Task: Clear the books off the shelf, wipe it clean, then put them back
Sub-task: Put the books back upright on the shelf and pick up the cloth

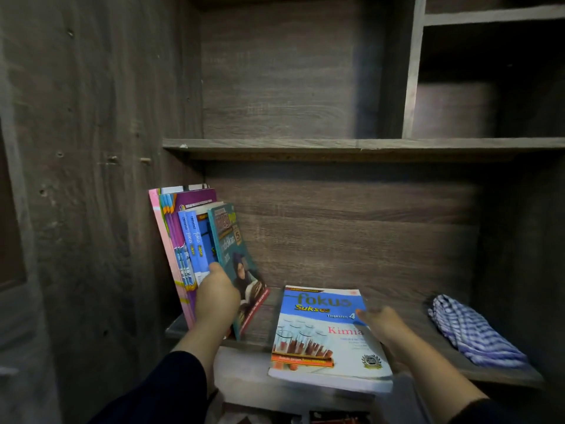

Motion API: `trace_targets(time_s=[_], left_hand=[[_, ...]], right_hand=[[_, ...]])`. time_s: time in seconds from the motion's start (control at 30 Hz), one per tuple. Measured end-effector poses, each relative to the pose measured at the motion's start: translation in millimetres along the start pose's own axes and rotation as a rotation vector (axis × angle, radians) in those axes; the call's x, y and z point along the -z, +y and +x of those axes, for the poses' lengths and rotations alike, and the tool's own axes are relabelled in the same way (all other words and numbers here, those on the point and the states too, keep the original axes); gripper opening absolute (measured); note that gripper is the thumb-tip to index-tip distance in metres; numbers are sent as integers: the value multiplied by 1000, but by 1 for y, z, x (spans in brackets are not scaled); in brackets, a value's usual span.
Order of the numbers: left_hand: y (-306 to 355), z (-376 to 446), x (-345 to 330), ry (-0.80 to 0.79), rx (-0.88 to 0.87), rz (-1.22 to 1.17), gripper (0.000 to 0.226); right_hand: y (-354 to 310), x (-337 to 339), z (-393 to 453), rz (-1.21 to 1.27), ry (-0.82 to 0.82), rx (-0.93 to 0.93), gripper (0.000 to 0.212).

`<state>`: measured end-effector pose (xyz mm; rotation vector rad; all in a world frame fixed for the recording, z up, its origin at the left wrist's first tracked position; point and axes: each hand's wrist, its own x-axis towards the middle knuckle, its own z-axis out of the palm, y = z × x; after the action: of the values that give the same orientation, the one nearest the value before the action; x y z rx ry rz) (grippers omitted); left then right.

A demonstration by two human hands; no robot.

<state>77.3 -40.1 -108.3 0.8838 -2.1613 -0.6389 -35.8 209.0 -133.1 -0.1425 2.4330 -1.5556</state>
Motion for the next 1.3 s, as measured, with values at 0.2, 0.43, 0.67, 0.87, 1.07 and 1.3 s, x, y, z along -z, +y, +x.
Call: trace_targets(time_s=[0.2,0.43,0.67,0.87,1.07,1.3], left_hand=[[-5,3,-2,14,11,50,25],[-12,-15,-2,41,-415,541,30],[-25,-14,-34,-314,-850,1060,49],[-31,-10,-40,-317,-639,1148,55],[-28,-13,-55,-311,-566,1188,52],[-29,-10,-61,-310,-625,1216,50]], right_hand=[[-1,1,-2,-30,-1,-1,29],[-2,-2,-3,-56,12,7,29],[0,-1,1,-37,5,7,28],[1,2,2,-38,-18,8,26],[3,4,1,-32,-24,23,27],[4,6,2,-32,-49,21,17]])
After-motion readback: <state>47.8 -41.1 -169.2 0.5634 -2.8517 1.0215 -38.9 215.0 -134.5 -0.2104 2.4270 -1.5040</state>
